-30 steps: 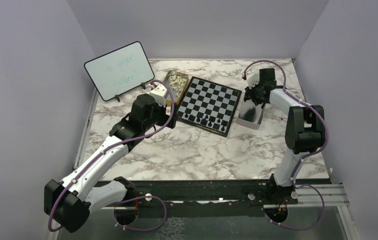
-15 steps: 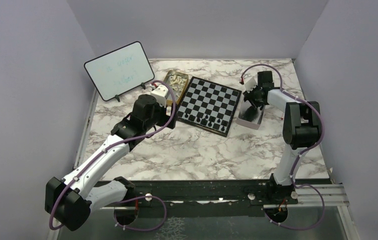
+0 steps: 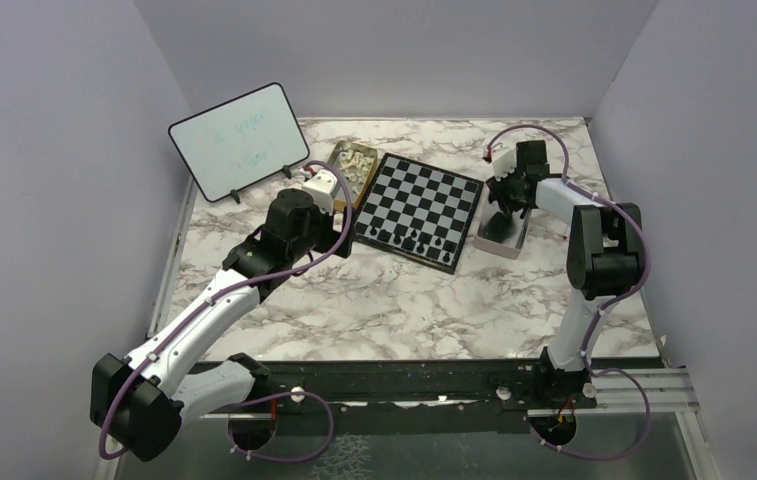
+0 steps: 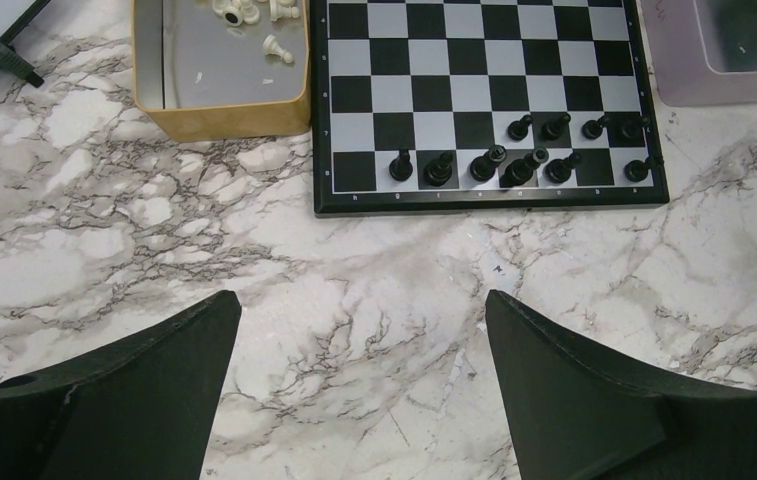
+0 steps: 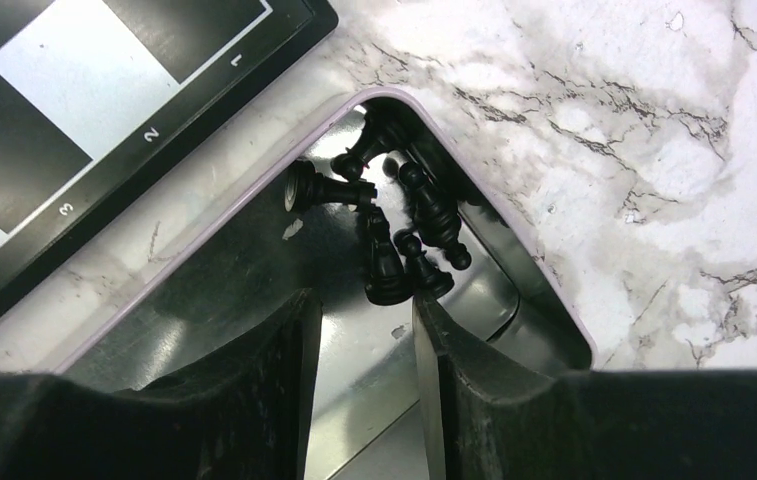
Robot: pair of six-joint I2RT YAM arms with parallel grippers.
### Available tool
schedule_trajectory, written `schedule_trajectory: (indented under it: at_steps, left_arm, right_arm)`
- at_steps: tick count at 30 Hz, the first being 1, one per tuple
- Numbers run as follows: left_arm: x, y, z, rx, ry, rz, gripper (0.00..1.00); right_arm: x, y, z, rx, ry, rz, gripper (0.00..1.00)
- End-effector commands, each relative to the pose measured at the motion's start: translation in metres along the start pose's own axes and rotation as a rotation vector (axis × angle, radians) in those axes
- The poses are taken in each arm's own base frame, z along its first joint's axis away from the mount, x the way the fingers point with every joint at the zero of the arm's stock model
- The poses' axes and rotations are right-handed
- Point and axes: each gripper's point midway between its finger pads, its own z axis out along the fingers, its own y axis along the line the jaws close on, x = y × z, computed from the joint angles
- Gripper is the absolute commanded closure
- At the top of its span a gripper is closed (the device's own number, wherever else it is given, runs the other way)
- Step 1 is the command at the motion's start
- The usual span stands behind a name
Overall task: Set up the chess pieces on the board
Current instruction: Pick up the chess piece from the storage box.
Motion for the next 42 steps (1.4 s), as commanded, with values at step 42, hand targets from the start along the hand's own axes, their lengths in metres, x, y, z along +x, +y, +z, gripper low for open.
schedule_trajectory:
  at_steps: [42]
  left_arm:
    - [0.0, -0.004, -0.001, 0.017, -0.01, 0.008, 0.07]
  right_arm:
    - [0.004, 0.002, 0.018, 0.011, -0.032, 0.063, 0.65]
